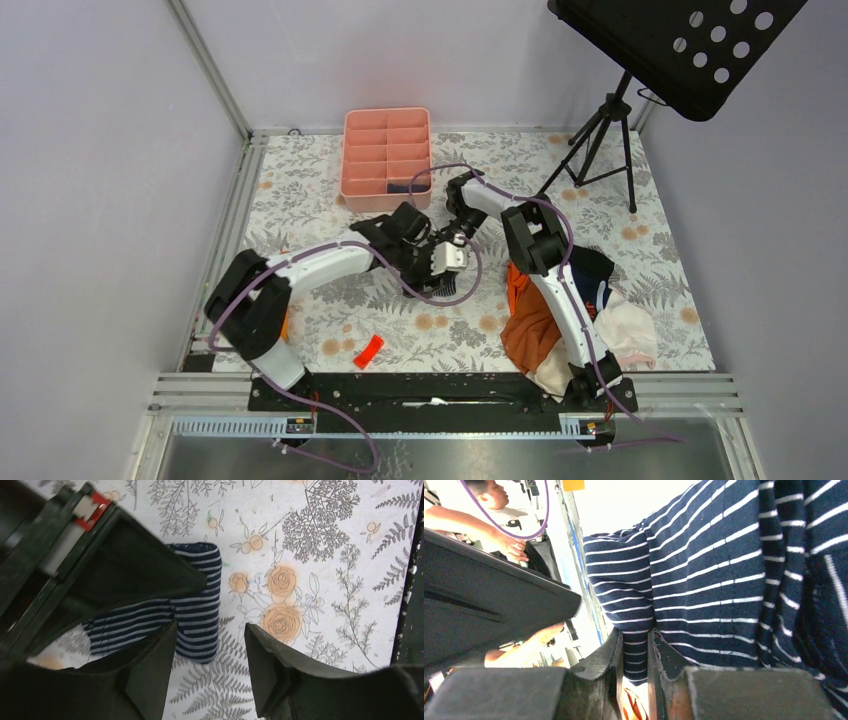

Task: Roll the underwear
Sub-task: Roll the underwear to the center of the board.

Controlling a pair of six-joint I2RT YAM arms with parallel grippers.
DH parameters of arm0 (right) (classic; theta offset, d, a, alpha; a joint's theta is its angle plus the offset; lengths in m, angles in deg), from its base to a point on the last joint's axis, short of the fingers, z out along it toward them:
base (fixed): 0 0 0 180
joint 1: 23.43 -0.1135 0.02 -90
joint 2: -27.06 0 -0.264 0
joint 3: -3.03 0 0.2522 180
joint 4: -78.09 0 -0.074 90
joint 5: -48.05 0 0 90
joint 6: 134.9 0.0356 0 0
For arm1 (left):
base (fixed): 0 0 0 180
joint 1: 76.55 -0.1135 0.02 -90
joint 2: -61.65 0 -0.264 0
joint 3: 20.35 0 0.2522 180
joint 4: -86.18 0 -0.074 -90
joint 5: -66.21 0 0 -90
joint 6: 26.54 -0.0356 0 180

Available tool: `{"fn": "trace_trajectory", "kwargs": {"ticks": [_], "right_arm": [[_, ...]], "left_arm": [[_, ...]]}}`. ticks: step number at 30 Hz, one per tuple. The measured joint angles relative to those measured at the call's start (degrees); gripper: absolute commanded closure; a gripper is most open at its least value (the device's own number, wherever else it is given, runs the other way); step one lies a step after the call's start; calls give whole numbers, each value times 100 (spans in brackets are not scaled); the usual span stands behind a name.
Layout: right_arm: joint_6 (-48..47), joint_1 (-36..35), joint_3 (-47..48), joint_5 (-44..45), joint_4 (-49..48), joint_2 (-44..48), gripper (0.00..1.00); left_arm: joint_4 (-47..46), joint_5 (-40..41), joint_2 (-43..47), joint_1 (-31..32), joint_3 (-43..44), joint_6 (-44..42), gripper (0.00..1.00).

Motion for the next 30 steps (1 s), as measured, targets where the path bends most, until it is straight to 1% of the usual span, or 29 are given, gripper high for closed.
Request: {"fn": "trace_trajectory", "kwargs": {"ticks": [2, 4, 7, 9, 12, 15, 17, 19, 20, 22, 23, 26, 27, 28, 30], "right_arm": [[-2, 2, -17, -17, 0, 0, 93], [-2, 4, -24, -26, 0, 0, 92], [0, 4, -31, -33, 0, 0, 92], [-2, 4, -39, -35, 0, 2, 92], [-2, 4, -52, -35, -4, 11, 92], [0, 4, -66, -33, 0, 11, 92], [-2, 4, -74, -35, 0, 13, 92], [-2, 4, -101, -31, -4, 31, 92], [-2, 4, -120, -31, -4, 42, 91], [-2, 7, -155, -31, -4, 61, 85], [-4, 9, -160, -24, -4, 63, 77], [-52, 35, -155, -11, 22, 85, 43], [-109, 57, -149, -4, 48, 127, 37], [-219, 74, -144, 17, 72, 201, 34], [-420, 125, -28, 138, 85, 393, 32]], "left_arm": [[-52, 28, 374, -76, -234, -39, 42], [-52, 39, 511, -125, -278, -87, 43], [-131, 35, 400, -120, -275, -101, 45], [-214, 15, 199, -111, -275, -72, 48], [-308, 2, -85, -79, -275, -4, 57], [-470, 68, -317, -72, -275, 35, 70], [-531, 94, -363, -85, -275, 83, 72], [-535, 101, -363, -83, -275, 133, 82], [-540, 98, -363, -83, -275, 153, 88], [-529, 85, -372, -83, -262, 208, 96], [-494, 74, -387, -85, -229, 229, 99], [-286, 15, -501, -96, -24, 291, 100], [-225, -15, -535, -105, 39, 295, 100], [-175, -57, -570, -114, 101, 306, 100], [-87, -136, -632, -122, 195, 306, 100]]}}
